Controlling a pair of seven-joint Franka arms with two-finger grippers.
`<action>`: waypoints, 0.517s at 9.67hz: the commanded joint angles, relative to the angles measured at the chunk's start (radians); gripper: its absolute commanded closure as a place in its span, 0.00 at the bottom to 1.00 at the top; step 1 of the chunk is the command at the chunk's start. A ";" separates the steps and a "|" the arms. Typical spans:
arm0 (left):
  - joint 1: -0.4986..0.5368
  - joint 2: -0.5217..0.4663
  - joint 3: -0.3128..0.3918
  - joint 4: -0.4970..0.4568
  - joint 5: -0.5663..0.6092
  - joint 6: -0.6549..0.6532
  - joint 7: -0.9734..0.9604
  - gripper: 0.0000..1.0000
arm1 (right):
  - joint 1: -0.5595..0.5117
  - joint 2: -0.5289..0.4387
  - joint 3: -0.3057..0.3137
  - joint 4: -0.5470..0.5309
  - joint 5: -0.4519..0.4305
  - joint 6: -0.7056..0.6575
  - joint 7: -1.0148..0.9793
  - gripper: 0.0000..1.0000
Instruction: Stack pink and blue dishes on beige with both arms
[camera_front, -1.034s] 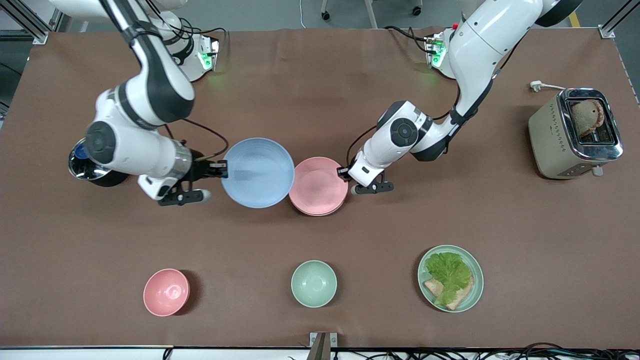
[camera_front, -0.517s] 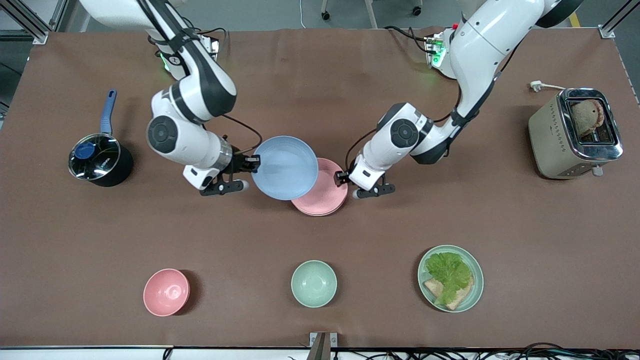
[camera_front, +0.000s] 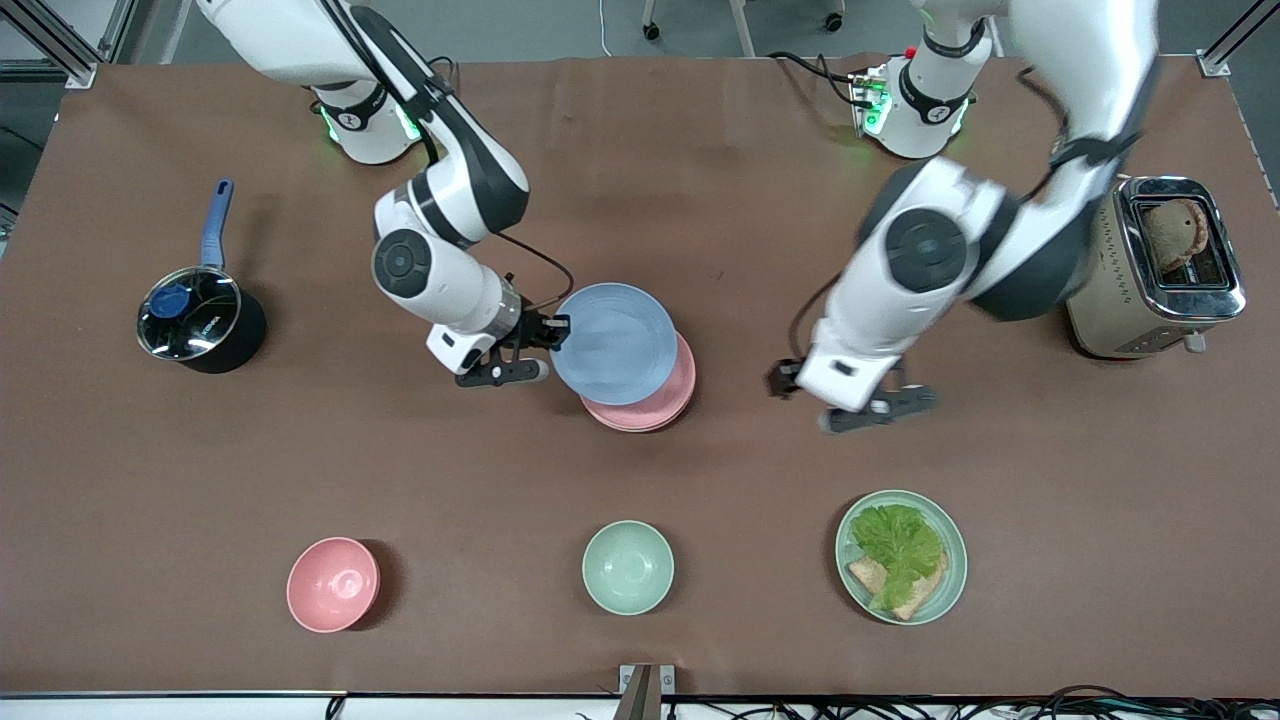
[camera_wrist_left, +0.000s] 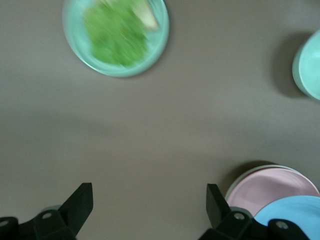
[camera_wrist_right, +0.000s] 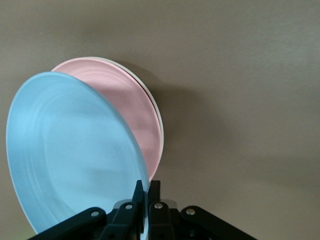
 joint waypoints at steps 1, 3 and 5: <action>0.089 -0.040 0.001 0.065 0.033 -0.082 0.196 0.00 | 0.025 0.020 0.000 0.000 0.026 0.025 0.015 0.99; 0.215 -0.137 -0.005 0.065 0.020 -0.127 0.404 0.00 | 0.040 0.054 0.000 0.002 0.026 0.084 0.015 0.99; 0.322 -0.216 -0.005 0.065 -0.043 -0.188 0.601 0.00 | 0.054 0.069 0.000 0.002 0.026 0.100 0.015 0.98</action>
